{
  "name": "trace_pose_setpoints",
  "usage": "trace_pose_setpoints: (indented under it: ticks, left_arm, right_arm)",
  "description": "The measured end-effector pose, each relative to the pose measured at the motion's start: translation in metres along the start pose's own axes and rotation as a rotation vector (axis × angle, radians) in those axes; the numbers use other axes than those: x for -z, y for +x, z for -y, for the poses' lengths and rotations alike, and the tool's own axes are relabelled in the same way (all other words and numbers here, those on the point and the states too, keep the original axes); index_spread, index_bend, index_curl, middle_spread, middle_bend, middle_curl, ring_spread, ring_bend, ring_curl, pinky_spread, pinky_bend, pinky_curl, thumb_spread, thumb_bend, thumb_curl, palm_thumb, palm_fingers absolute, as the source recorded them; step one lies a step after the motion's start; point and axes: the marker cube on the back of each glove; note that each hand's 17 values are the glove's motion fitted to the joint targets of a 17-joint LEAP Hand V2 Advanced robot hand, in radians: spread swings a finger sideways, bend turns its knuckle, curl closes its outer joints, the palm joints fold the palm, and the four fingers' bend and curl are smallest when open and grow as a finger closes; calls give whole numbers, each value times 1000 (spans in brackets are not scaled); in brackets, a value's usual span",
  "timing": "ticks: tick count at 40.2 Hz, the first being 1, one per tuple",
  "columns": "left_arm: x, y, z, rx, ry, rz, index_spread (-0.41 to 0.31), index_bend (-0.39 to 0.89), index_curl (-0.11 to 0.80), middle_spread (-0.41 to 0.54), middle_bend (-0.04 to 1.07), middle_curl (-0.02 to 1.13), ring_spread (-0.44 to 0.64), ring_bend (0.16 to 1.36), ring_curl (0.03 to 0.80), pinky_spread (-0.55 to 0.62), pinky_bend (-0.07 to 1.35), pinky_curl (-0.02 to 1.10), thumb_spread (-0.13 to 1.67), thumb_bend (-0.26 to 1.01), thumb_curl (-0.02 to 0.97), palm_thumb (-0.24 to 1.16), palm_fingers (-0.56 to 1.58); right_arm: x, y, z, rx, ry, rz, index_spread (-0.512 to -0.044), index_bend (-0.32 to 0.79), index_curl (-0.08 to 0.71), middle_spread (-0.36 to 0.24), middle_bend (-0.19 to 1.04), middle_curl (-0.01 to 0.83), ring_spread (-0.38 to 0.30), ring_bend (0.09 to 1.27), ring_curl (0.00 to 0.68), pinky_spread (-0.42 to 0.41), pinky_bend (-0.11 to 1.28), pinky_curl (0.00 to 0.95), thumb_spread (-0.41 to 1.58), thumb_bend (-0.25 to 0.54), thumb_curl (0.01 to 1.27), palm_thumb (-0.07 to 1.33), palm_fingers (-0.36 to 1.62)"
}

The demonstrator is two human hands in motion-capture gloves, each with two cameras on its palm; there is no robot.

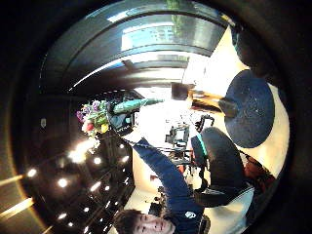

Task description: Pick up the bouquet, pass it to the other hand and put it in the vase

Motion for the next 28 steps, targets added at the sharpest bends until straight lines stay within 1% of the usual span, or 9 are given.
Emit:
trace_pose_setpoints:
  ticks: [3, 6, 18, 21, 24, 25, 26, 27, 28]
  left_arm:
    - [9, -8, 7, 15, 20, 4, -279, 352, 583, -267, 545, 557, -306, 457, 448, -204, 160, 350, 246, -34, 726, 1030, 1150]
    - [16, -21, 15, 23, 34, 10, -279, 350, 587, -268, 541, 558, -307, 455, 451, -204, 160, 352, 245, -34, 732, 1028, 1149]
    - [43, -94, 42, 89, 86, 26, -285, 342, 599, -270, 535, 565, -308, 443, 462, -206, 157, 357, 243, -34, 748, 1025, 1148]
    - [56, -134, 45, 109, 47, 48, -287, 339, 602, -275, 531, 565, -307, 437, 463, -211, 168, 361, 238, -38, 749, 1021, 1158]
    - [71, -196, 40, 161, -139, 160, -286, 306, 594, -278, 501, 555, -309, 428, 460, -218, 198, 373, 259, -56, 743, 986, 1134]
    - [78, -221, 34, 189, -220, 234, -275, 267, 586, -276, 485, 554, -306, 424, 458, -204, 188, 373, 343, -72, 726, 944, 1054]
    - [86, -248, 27, 218, -299, 317, -216, 171, 561, -218, 391, 531, -192, 309, 426, -42, 132, 354, 471, -125, 686, 828, 523]
    - [93, -273, 19, 246, -365, 397, -167, 129, 573, -155, 359, 580, -113, 333, 508, 36, 214, 419, 516, -129, 664, 775, 280]
    - [100, -295, 10, 270, -413, 460, -111, -9, 533, -41, 242, 580, -15, 371, 548, 116, 313, 466, 556, -145, 636, 703, -66]
  right_arm:
    - [-1, 1, 1, -3, -1, -3, -271, 131, 377, -212, 273, 461, -173, 388, 393, 112, 270, 339, 1039, -21, 378, 807, 768]
    - [-2, 1, 2, 3, 2, -6, -271, 130, 370, -184, 264, 460, -169, 383, 391, 123, 264, 338, 1038, -21, 379, 807, 772]
    - [-22, 24, 23, -39, -18, 25, -267, 119, 343, -163, 271, 463, -184, 397, 399, 136, 213, 334, 1036, -22, 383, 807, 804]
    - [-28, 25, 21, -41, -44, 30, -266, 121, 338, -172, 268, 463, -187, 402, 404, 137, 200, 333, 1036, -23, 384, 804, 804]
    - [-31, 31, 18, -44, -74, 41, -266, 124, 336, -187, 262, 462, -188, 399, 404, 138, 197, 336, 1037, -25, 384, 798, 802]
    - [-30, 36, 17, -46, -85, 38, -266, 124, 335, -193, 261, 462, -188, 398, 404, 138, 196, 337, 1037, -24, 384, 797, 802]
    - [-28, 40, 15, -47, -97, 30, -266, 126, 334, -195, 262, 462, -190, 393, 404, 138, 194, 336, 1038, -24, 382, 796, 800]
    - [-25, 45, 13, -47, -108, 18, -266, 128, 334, -198, 263, 462, -190, 389, 404, 138, 191, 335, 1042, -28, 379, 788, 798]
    - [-22, 49, 12, -46, -116, 5, -265, 128, 333, -201, 262, 462, -187, 389, 405, 138, 191, 335, 1045, -27, 377, 784, 797]
